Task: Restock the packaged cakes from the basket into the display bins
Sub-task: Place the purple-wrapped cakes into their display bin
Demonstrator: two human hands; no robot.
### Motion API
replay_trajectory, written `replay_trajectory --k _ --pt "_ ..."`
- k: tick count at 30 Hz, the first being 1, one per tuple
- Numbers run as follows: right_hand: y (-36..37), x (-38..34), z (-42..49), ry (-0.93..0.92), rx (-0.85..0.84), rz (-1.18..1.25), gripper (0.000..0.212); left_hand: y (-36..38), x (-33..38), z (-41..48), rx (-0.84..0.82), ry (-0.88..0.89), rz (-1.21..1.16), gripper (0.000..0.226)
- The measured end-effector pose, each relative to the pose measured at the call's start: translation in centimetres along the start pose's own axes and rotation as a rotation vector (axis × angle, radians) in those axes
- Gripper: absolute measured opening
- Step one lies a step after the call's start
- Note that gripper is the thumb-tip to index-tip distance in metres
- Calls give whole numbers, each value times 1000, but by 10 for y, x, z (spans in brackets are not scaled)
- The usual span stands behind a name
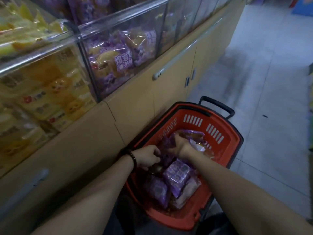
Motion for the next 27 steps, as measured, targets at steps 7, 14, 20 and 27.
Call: replay_trajectory --k 7,14,20,27 --pt "12 6 14 51 4 13 73 -7 -18 8 68 -11 -93 46" --pt "9 3 15 101 -75 -62 62 18 -26 6 -7 -73 -16 56" --pt "-33 -10 -7 2 -46 93 36 29 -14 4 -38 -12 152 30" --pt "-105 -15 -63 -93 136 194 38 69 35 14 71 106 400 66"
Point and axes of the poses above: each hand's wrist, its own z-axis towards the middle knuckle, its own y-axis out of the palm, x = y × z, the point moved 10 cm from there along z, towards the middle knuckle, and after that the axes turned 11 degrees about -x, right-handed, at the moved point
